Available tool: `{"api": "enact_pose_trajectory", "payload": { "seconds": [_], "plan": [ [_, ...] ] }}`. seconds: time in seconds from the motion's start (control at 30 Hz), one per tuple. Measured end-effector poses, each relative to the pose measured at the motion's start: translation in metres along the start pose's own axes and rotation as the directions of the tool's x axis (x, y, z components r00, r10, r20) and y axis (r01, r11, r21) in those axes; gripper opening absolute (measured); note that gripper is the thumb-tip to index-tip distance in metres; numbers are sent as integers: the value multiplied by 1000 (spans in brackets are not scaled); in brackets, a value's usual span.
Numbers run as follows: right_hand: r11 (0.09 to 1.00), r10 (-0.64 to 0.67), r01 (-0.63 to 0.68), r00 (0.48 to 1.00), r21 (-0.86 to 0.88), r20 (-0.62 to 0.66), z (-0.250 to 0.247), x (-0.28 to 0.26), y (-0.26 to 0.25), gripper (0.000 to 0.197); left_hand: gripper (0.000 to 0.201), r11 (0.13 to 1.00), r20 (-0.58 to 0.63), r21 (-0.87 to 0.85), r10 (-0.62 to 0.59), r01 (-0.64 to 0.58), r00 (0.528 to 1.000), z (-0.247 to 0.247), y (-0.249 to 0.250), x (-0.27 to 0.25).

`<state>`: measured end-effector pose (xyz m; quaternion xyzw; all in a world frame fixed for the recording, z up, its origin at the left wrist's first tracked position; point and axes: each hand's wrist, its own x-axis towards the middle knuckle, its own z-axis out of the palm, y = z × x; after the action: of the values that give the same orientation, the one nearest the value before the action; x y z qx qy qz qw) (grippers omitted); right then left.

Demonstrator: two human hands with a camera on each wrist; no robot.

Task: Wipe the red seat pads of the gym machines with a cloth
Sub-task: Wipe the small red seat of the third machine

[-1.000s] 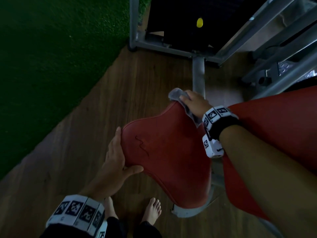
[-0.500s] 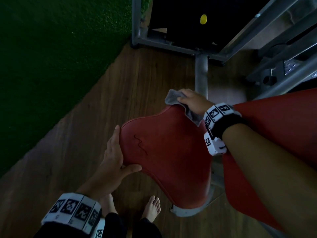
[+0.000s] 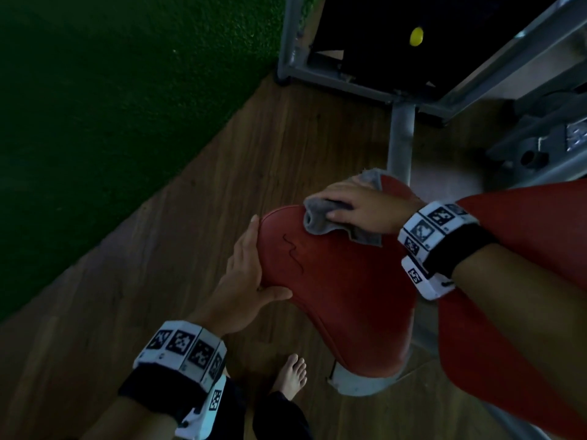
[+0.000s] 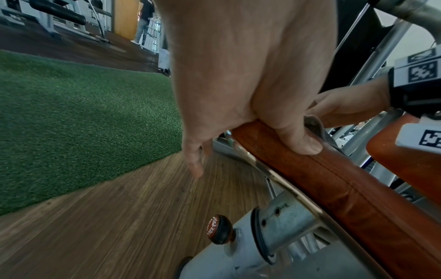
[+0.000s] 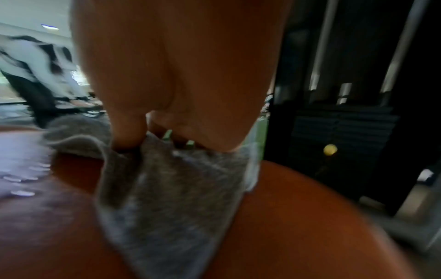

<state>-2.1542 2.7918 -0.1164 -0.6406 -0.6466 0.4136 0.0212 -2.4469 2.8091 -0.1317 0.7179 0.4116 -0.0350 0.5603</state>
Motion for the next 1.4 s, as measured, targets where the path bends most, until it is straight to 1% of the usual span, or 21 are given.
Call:
{"api": "enact_pose_trajectory", "payload": {
  "seconds": [0.07, 0.13, 0.2, 0.3, 0.4, 0.53, 0.6, 0.7, 0.77, 0.87, 0.93, 1.0, 1.03, 1.07, 1.1, 1.13, 1.2, 1.23, 1.3, 1.33, 1.4],
  "plan": [
    [999, 20, -19, 999, 47, -25, -3, -4, 8, 40, 131, 1000, 0, 0, -5, 5, 1000, 0, 1, 1],
    [998, 48, -45, 994, 37, -94, -5, -6, 15, 36, 131, 1000, 3, 0, -4, 4, 1000, 0, 0, 1],
    [996, 68, -61, 989, 58, -132, 3, -3, 9, 35, 131, 1000, 6, 1, -5, 5, 1000, 0, 0, 0],
    [993, 55, -42, 991, 110, -118, 21, 1, -8, 45, 130, 1000, 12, 1, -3, 3, 1000, -1, 0, 0],
    [989, 71, -48, 985, 142, -159, 22, -2, -8, 43, 130, 1000, 10, -2, -2, 2, 1000, 0, 1, 0],
    [991, 125, -105, 954, 87, -273, 29, -4, -23, 40, 128, 1000, 1, -7, 7, -7, 1000, 1, 2, -2],
    [991, 123, -106, 956, 76, -267, 35, -4, -38, 44, 128, 1000, -8, -18, 21, -21, 1000, 1, 2, -3],
    [988, 144, -129, 971, 85, -191, 38, -10, -50, 52, 128, 999, 11, -31, 4, -4, 1000, -4, 2, -4],
    [978, 210, -198, 949, 71, -237, 45, -20, -46, 54, 125, 1000, 22, -14, -9, 9, 1000, -12, 1, -4],
    [928, 364, -364, 838, 80, -407, 68, -45, -35, 57, 109, 1000, 18, 14, 4, -4, 1000, -29, 7, -1],
    [883, 454, -457, 780, 103, -431, 88, -59, -34, 61, 92, 999, 8, 29, 30, -30, 1000, -37, 13, -1],
    [868, 485, -471, 746, 153, -457, 104, -72, -39, 64, 76, 999, 13, 2, 35, -35, 999, -43, 16, 2],
    [867, 485, -467, 716, 173, -502, 111, -79, -42, 64, 70, 999, 16, -27, 33, -33, 999, -44, 18, 4],
    [861, 492, -468, 665, 201, -561, 119, -86, -44, 64, 65, 999, 6, -31, 25, -25, 1000, -44, 19, 5],
    [844, 519, -471, 590, 259, -618, 126, -94, -45, 64, 63, 999, -29, 39, 17, -16, 999, -43, 21, 7],
    [813, 571, -459, 503, 359, -649, 136, -102, -44, 64, 63, 984, -86, 180, 12, 4, 996, -39, 24, 9],
    [694, 720, -392, 353, 604, -598, 158, -117, -46, 63, 63, 893, -213, 449, 67, 37, 975, -28, 42, 10],
    [617, 787, -374, 303, 692, -538, 170, -122, -45, 63, 63, 863, -246, 506, 126, 16, 961, -20, 55, 10],
    [505, 863, -411, 241, 759, -443, 186, -125, -45, 63, 57, 809, -214, 573, 304, -132, 928, 0, 86, 13],
    [482, 876, -452, 229, 750, -425, 190, -124, -44, 64, 54, 751, -147, 617, 405, -236, 903, 13, 98, 18],
    [464, 884, -515, 221, 721, -411, 191, -122, -42, 65, 52, 586, 63, 679, 554, -442, 830, 40, 117, 31]
  ]
}}
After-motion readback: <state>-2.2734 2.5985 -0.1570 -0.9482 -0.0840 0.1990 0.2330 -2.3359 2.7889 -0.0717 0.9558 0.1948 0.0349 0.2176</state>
